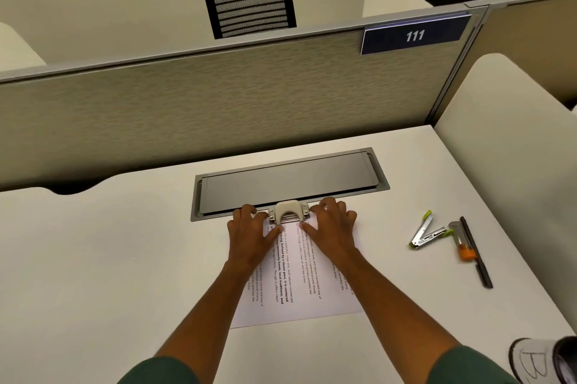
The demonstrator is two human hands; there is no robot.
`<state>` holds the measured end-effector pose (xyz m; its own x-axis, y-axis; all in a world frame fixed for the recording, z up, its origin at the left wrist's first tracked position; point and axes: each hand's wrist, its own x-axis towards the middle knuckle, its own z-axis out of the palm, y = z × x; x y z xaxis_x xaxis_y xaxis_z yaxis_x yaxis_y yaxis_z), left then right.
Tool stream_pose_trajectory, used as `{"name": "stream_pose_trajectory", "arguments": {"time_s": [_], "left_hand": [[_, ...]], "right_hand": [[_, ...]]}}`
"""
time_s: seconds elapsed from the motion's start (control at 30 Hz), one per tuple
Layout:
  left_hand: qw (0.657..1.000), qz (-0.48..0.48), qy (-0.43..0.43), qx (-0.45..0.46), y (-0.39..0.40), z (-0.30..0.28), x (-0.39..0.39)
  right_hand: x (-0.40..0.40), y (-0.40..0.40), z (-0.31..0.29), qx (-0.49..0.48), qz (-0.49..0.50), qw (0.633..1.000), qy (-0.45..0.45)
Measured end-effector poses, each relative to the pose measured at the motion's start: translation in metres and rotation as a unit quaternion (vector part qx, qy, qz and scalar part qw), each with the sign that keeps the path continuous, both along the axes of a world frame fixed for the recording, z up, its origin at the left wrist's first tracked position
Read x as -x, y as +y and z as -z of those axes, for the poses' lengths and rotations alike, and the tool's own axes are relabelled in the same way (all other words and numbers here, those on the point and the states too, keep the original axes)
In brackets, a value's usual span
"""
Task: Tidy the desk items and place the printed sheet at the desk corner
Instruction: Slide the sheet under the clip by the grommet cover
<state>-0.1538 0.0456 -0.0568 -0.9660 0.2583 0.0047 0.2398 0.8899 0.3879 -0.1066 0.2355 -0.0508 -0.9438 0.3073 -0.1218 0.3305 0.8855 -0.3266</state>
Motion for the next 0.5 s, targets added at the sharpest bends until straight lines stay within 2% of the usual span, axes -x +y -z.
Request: {"name": "stream_pose_trajectory", "arguments": {"time_s": [0.5], "left_hand": [[1.000,-0.003,0.023,0.007,0.0013,0.0011,-0.0015]], "right_hand": [[0.0002,-0.0024,-0.0001,-0.014,0.012,1.000,-0.002]]}}
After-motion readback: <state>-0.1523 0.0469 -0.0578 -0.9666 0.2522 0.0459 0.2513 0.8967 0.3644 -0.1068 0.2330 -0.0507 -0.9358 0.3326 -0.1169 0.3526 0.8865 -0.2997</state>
